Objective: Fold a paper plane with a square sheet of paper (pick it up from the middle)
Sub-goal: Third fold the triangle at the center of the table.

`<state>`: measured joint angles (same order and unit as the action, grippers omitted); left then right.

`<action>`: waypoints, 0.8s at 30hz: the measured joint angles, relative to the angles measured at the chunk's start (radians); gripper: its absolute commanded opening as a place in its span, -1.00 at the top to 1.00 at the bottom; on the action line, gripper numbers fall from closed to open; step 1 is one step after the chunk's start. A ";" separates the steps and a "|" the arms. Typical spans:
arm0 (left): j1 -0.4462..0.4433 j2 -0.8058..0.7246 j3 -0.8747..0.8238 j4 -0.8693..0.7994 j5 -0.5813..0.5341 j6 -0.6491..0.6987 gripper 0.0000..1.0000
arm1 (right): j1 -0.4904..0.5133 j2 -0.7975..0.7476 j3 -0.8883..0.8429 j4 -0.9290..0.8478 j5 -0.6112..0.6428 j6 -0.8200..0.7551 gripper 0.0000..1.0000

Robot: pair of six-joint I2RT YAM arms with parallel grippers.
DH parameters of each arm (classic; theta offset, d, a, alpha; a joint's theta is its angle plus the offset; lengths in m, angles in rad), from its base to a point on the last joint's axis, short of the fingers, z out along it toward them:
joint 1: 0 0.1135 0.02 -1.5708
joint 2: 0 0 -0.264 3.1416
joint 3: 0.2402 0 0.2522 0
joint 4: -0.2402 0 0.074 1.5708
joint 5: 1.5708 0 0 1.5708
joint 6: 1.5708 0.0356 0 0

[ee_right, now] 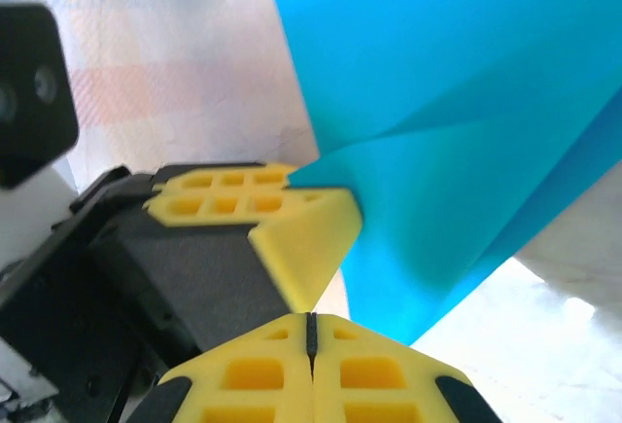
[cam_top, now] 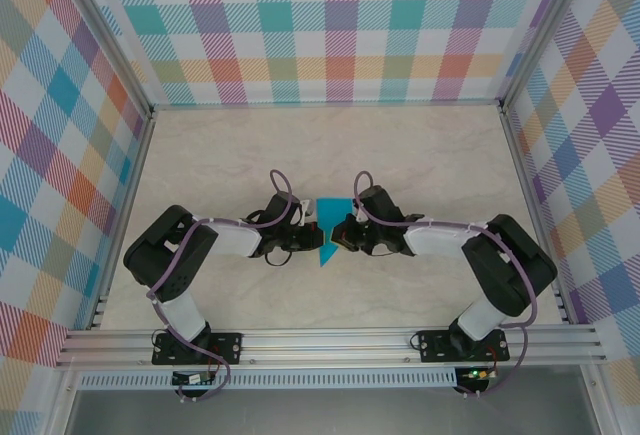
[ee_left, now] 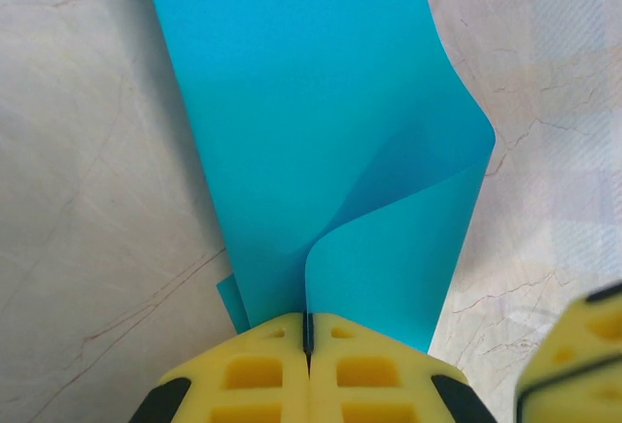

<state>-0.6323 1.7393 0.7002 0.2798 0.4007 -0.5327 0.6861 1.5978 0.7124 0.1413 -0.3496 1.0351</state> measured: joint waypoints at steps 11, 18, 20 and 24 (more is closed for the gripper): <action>0.000 0.004 0.011 -0.015 0.002 0.005 1.00 | -0.004 0.105 0.006 0.043 -0.045 0.000 0.91; 0.000 0.012 0.017 -0.015 0.010 0.006 1.00 | -0.004 0.148 0.005 0.058 -0.043 0.000 0.90; 0.000 0.012 0.017 -0.015 0.010 0.006 1.00 | -0.006 0.148 0.005 0.060 -0.045 0.000 0.89; 0.000 0.012 0.017 -0.015 0.010 0.006 1.00 | -0.006 0.146 0.005 0.058 -0.045 -0.004 0.86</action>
<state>-0.6319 1.7512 0.7174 0.2649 0.4103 -0.5266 0.6800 1.7439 0.7170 0.1997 -0.3950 1.0309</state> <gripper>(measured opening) 0.037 0.068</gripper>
